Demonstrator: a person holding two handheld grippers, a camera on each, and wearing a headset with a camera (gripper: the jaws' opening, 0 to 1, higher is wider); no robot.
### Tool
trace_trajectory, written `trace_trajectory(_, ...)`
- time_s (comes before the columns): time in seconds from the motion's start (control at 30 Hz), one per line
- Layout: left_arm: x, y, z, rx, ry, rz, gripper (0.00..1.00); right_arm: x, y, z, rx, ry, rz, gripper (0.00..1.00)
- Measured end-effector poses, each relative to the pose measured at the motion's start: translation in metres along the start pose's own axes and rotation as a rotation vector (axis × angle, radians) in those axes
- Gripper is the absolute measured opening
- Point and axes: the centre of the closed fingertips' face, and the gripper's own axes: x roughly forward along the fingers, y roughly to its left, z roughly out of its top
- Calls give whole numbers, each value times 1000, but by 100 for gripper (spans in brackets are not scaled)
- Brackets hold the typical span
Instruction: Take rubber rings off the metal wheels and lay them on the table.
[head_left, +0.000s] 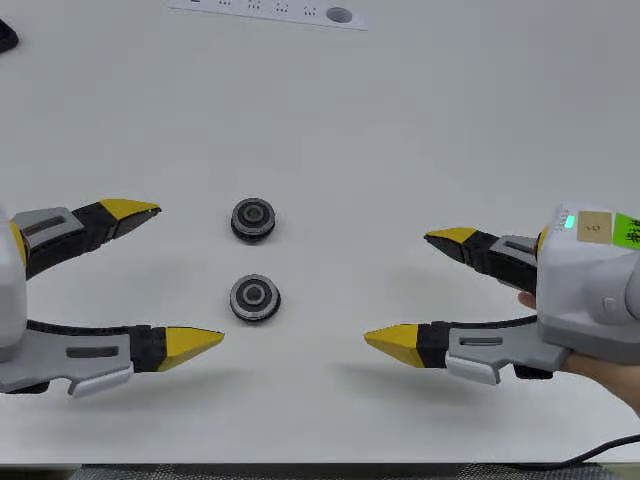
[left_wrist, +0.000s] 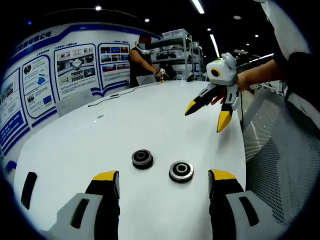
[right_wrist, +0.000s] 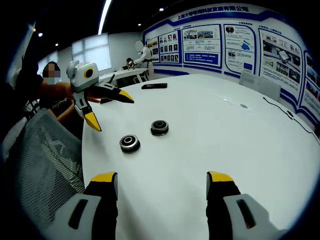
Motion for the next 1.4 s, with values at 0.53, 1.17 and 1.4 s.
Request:
trace_trajectory(0.53,25,-11,-1,62,42,-64,54,0,3,-7,59,-17,0,71)
trace_trajectory(1.17,39,-23,-5,104,73,-128,27,3,5,-9,83,-25,7,70)
trace_trajectory(1.4,43,-25,-9,108,94,-145,22,3,5,-9,89,-25,10,69)
